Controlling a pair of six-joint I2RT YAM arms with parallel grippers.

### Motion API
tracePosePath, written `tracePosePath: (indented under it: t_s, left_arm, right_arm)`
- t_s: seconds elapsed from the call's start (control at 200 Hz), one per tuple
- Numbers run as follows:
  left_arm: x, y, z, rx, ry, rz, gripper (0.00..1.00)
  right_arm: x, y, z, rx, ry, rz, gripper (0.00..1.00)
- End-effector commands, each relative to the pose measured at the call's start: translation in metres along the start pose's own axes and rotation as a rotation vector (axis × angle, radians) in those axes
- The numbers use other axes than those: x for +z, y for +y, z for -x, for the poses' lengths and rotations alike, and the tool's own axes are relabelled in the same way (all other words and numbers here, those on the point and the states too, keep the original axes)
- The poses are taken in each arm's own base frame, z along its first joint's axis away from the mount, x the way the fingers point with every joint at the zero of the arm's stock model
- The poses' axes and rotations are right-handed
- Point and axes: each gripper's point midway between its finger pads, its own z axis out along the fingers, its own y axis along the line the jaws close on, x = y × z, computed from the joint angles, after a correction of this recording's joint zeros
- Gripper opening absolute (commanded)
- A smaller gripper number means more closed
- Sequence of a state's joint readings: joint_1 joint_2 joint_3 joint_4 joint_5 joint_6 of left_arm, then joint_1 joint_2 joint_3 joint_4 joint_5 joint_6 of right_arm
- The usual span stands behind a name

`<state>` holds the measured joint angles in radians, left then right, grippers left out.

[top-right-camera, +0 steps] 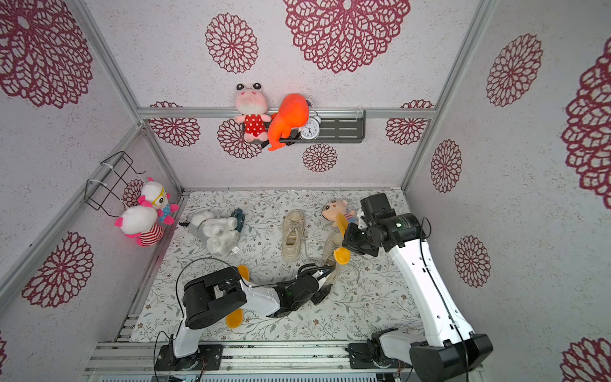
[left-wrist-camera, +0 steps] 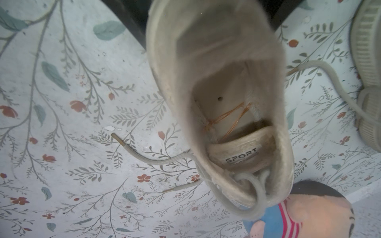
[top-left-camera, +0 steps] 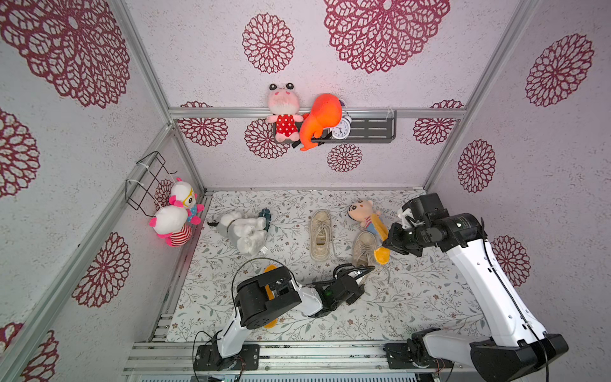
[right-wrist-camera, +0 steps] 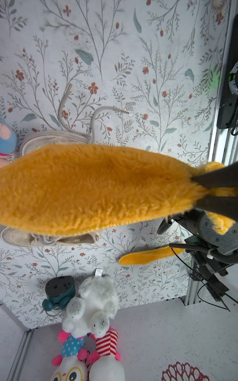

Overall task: Remove the insole from the shoe
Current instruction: Remove the insole from the shoe, then place the insole at the center of the board.

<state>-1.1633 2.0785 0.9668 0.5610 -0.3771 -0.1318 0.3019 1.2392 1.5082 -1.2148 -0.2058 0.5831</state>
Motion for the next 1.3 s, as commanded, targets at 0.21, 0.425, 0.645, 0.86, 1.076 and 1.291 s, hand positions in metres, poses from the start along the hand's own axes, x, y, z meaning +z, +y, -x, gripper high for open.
tracePosePath:
  t_s: [0.21,0.425,0.645,0.86,1.076,1.291]
  left_arm:
    - [-0.010,-0.041,-0.004,0.031,0.028,-0.214,0.97]
    - [-0.074,-0.013,0.037,0.012,-0.112,-0.151,0.98]
    - [-0.164,0.069,0.069,-0.236,-0.186,0.125,0.98]
    - [-0.235,0.180,0.048,-0.714,-0.145,0.432,1.00]
    - [-0.289,0.244,0.012,-0.960,-0.125,0.644,1.00]
    - [-0.318,0.269,-0.016,-1.055,-0.074,0.745,0.99]
  right_arm:
    - [-0.019,-0.023,-0.001,-0.004,-0.057,-0.102,0.00]
    - [-0.002,-0.014,-0.009,-0.011,-0.029,-0.056,0.00]
    - [0.026,0.015,-0.034,-0.042,-0.023,-0.010,0.00]
    - [0.065,0.067,-0.083,-0.104,-0.001,0.096,0.00]
    - [0.110,0.136,-0.149,-0.229,0.089,0.194,0.00]
    - [0.166,0.161,-0.181,-0.232,0.107,0.126,0.00]
